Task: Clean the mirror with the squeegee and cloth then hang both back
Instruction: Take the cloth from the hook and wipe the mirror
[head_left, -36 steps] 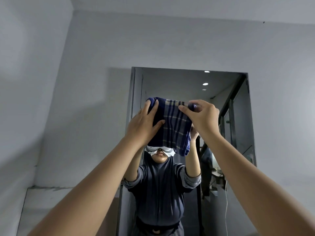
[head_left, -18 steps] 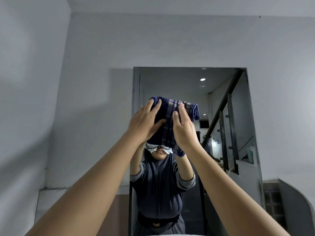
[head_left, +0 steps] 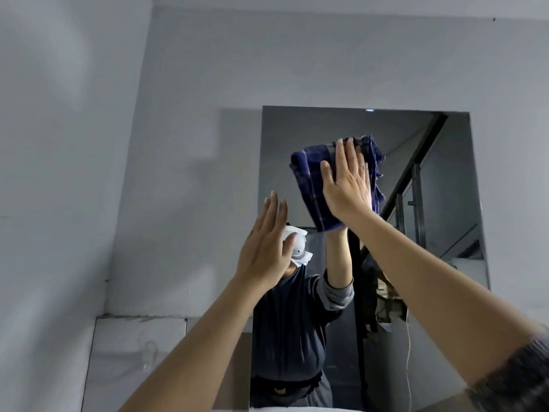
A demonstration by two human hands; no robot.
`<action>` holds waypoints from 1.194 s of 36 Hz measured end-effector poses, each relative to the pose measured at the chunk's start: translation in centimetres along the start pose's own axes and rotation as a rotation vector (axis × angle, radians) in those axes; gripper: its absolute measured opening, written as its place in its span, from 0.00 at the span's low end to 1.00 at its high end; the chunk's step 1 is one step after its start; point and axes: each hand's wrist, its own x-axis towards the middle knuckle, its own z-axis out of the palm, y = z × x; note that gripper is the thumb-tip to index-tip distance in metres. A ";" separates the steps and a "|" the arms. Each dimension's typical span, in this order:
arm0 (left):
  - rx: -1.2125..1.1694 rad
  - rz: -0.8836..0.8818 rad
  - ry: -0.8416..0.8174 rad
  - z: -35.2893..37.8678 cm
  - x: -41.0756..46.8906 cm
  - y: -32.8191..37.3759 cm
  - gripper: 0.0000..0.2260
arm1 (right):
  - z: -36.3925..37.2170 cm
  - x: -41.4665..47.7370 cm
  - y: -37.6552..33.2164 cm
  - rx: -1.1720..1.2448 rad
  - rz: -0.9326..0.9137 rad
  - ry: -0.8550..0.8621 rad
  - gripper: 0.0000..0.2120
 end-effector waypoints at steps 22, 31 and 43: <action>0.172 0.029 0.021 0.5 -0.1 -0.4 0.29 | -3.6 8.4 1.2 -0.314 -0.226 -0.041 0.27; 0.194 -0.019 -0.001 0.7 -0.1 0.2 0.29 | -9.8 5.7 12.0 -0.246 0.173 0.046 0.28; 0.119 -0.103 0.031 2.5 -2.1 1.1 0.30 | -4.6 -1.2 10.7 -0.108 0.410 0.331 0.27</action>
